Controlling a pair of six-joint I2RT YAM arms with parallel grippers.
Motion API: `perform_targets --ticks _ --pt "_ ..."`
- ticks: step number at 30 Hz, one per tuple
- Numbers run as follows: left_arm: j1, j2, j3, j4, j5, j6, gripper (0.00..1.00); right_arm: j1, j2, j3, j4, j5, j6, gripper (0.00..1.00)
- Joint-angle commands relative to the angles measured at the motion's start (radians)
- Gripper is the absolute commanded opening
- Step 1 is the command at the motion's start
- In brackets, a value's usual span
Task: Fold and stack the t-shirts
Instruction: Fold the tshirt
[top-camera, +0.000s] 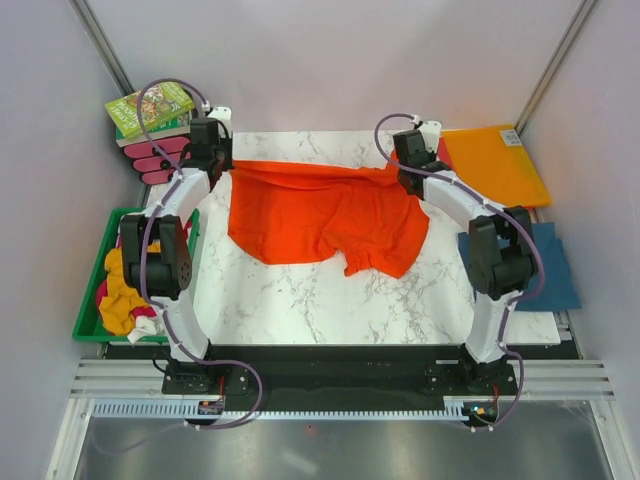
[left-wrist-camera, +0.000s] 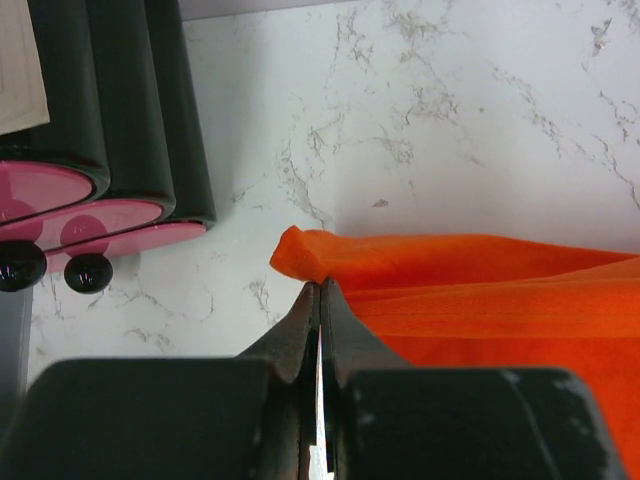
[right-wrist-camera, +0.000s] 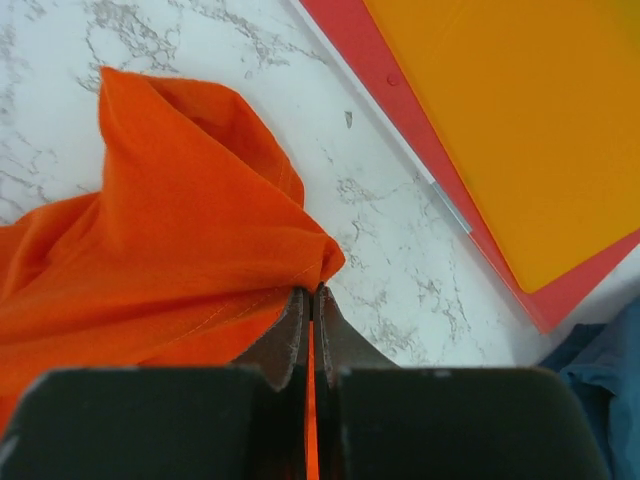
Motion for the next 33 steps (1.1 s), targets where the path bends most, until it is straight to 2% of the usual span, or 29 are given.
perform_targets --ticks 1,2,3,5,6,8,9,10,12,13,17,22,25,28,33 --pt "0.011 -0.15 -0.014 -0.038 0.019 -0.038 0.02 -0.003 -0.272 -0.129 0.098 0.013 0.021 0.0" --pt "0.011 -0.204 -0.073 -0.035 0.037 -0.056 0.02 -0.002 -0.332 -0.17 0.136 -0.001 0.018 0.0" --pt "0.011 -0.331 -0.106 -0.034 0.06 -0.072 0.02 -0.002 -0.461 -0.212 0.155 -0.029 0.001 0.0" --pt "0.011 -0.44 -0.138 -0.11 0.126 -0.137 0.02 0.009 -0.589 -0.299 0.161 -0.037 -0.017 0.0" --pt "0.011 -0.552 -0.141 -0.156 0.16 -0.153 0.02 0.012 -0.704 -0.312 0.144 -0.029 -0.04 0.0" --pt "0.011 -0.676 -0.184 -0.221 0.191 -0.191 0.02 0.03 -0.804 -0.31 0.075 -0.008 -0.065 0.0" --pt "0.011 -0.738 -0.198 -0.233 0.23 -0.199 0.02 0.035 -0.888 -0.298 0.045 -0.004 -0.078 0.0" --pt "0.01 -0.864 -0.207 -0.274 0.248 -0.217 0.02 0.038 -0.927 -0.257 -0.013 -0.001 -0.085 0.0" --pt "0.01 -0.969 -0.194 -0.33 0.286 -0.233 0.02 0.043 -1.019 -0.197 -0.08 0.005 -0.089 0.0" --pt "0.01 -1.066 -0.175 -0.366 0.291 -0.242 0.02 0.043 -1.044 -0.136 -0.133 0.005 -0.092 0.0" --pt "0.01 -1.239 -0.038 -0.552 0.303 -0.241 0.02 0.047 -1.119 0.019 -0.248 0.003 -0.097 0.0" --pt "0.01 -1.315 0.092 -0.681 0.266 -0.213 0.02 0.047 -1.16 0.127 -0.319 0.005 -0.082 0.0" --pt "0.008 -1.304 0.118 -0.687 0.255 -0.207 0.02 0.046 -1.156 0.109 -0.313 0.023 -0.079 0.0" --pt "0.007 -1.254 0.077 -0.649 0.243 -0.193 0.02 0.047 -1.127 0.046 -0.27 0.035 -0.069 0.0" --pt "0.007 -1.15 -0.158 -0.457 0.263 -0.133 0.02 0.046 -0.978 -0.083 -0.155 0.074 -0.083 0.0"
